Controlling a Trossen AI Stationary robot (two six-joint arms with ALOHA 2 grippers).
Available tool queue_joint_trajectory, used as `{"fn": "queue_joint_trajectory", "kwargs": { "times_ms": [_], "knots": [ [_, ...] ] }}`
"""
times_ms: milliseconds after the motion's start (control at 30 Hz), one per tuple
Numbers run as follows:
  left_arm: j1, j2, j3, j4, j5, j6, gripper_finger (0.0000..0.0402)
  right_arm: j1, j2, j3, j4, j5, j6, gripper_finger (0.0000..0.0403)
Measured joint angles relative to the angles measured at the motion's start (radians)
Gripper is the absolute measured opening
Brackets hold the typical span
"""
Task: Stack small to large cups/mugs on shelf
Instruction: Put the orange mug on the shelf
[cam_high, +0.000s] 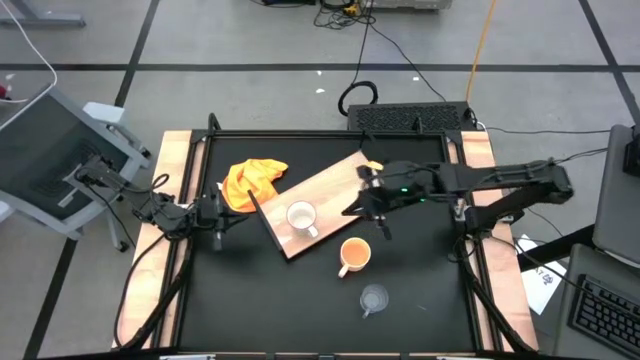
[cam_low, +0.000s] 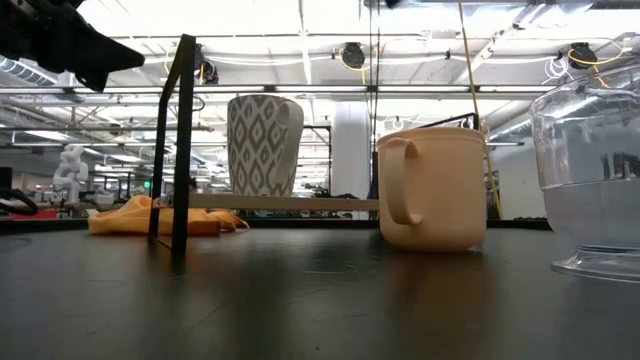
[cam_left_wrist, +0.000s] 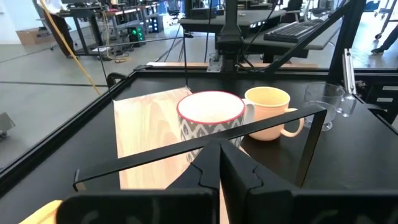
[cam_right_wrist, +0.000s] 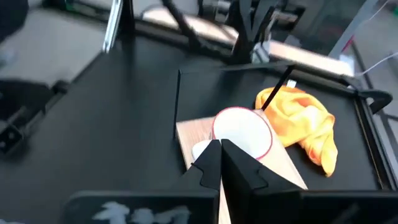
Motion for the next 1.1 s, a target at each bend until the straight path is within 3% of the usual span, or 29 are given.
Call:
{"fn": "queue_joint_trajectory", "kwargs": {
  "times_ms": [200,400,1100],
  "knots": [
    [0.0,0.0,0.0,-0.001,0.009,-0.004,0.0002,0.0,-0.167,-0.286,0.265,0.0,0.098,0.0],
    [0.0,0.0,0.0,-0.001,0.01,-0.005,0.0018,0.0,-0.223,-0.461,0.419,0.0,0.191,0.0],
    [0.0,0.0,0.0,0.0,0.009,-0.021,0.0013,0.068,-0.222,-0.677,0.679,0.001,0.191,0.0]
  ]
}}
